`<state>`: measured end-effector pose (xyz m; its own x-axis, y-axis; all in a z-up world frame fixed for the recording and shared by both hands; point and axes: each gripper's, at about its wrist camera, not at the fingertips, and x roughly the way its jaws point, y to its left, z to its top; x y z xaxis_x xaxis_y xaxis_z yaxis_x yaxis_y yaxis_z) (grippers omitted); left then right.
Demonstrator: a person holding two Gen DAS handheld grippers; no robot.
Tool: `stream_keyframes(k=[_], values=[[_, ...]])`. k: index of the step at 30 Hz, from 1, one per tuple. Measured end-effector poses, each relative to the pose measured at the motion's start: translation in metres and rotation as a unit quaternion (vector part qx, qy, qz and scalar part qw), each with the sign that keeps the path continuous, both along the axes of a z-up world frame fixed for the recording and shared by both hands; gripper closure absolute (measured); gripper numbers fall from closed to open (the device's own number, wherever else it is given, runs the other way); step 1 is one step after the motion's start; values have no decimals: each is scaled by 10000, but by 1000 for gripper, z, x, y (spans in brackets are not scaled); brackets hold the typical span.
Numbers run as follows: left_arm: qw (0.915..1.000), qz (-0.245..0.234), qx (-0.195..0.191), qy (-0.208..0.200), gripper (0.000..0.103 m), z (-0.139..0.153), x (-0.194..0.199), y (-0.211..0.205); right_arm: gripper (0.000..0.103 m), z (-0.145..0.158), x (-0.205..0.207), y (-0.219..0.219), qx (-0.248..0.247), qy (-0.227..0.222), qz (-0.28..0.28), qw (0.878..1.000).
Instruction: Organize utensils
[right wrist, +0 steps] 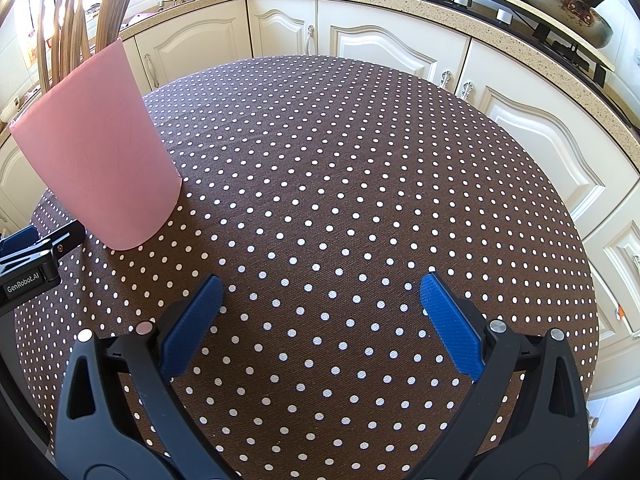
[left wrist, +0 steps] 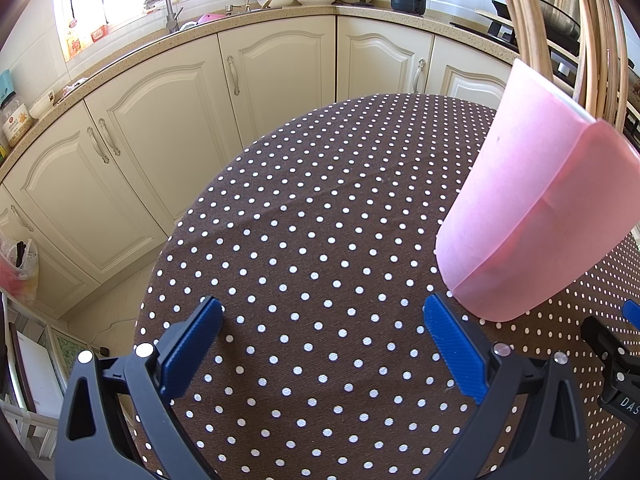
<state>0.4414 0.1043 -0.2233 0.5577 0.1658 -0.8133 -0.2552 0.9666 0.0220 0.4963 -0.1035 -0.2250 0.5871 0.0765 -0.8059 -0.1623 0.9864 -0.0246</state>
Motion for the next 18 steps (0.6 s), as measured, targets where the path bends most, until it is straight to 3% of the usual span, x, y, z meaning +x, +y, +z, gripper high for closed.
stream_keyframes(k=[18], values=[[10000,0,0,0,4,0,0,0,6,0,0,0,0,0,0,10000]])
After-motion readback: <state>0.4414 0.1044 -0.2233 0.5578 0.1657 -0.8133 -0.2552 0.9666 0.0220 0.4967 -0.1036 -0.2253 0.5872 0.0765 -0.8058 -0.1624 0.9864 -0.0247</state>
